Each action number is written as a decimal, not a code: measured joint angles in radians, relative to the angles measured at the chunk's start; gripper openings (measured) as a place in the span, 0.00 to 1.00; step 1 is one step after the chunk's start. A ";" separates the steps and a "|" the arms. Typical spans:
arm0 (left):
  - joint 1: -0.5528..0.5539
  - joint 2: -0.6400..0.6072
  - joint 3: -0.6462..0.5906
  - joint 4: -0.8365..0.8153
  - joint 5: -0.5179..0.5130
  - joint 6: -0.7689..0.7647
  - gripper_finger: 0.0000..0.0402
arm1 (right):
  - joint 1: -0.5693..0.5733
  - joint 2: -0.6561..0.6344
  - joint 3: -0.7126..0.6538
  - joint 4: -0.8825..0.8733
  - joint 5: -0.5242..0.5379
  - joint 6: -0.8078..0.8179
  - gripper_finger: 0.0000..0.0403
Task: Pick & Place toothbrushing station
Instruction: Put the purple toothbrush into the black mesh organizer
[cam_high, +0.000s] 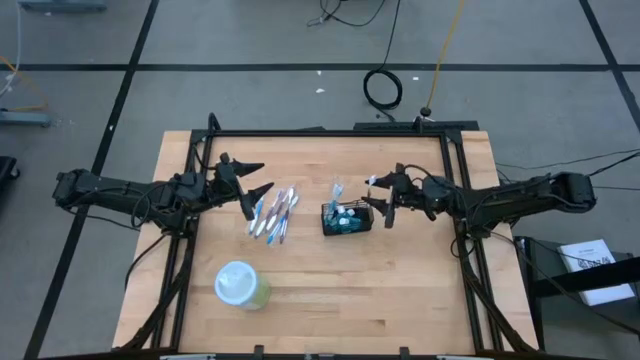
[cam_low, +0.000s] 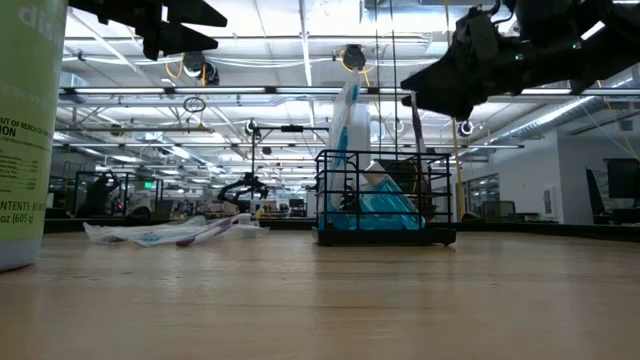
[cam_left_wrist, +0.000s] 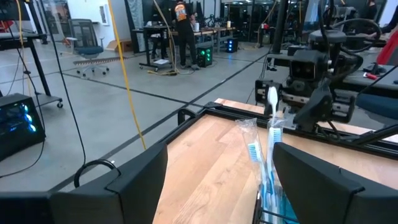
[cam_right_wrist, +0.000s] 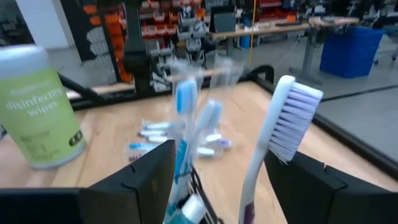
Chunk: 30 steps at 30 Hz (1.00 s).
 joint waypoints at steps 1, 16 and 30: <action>0.000 0.000 0.000 0.000 0.000 0.000 0.74 | 0.000 0.015 0.000 0.000 0.000 0.002 0.58; 0.000 0.000 0.000 0.009 0.000 -0.003 0.74 | 0.000 0.209 0.001 0.041 -0.152 0.060 0.57; 0.000 0.000 0.000 0.008 0.000 -0.012 0.74 | -0.001 0.209 0.002 0.106 0.024 -0.003 0.56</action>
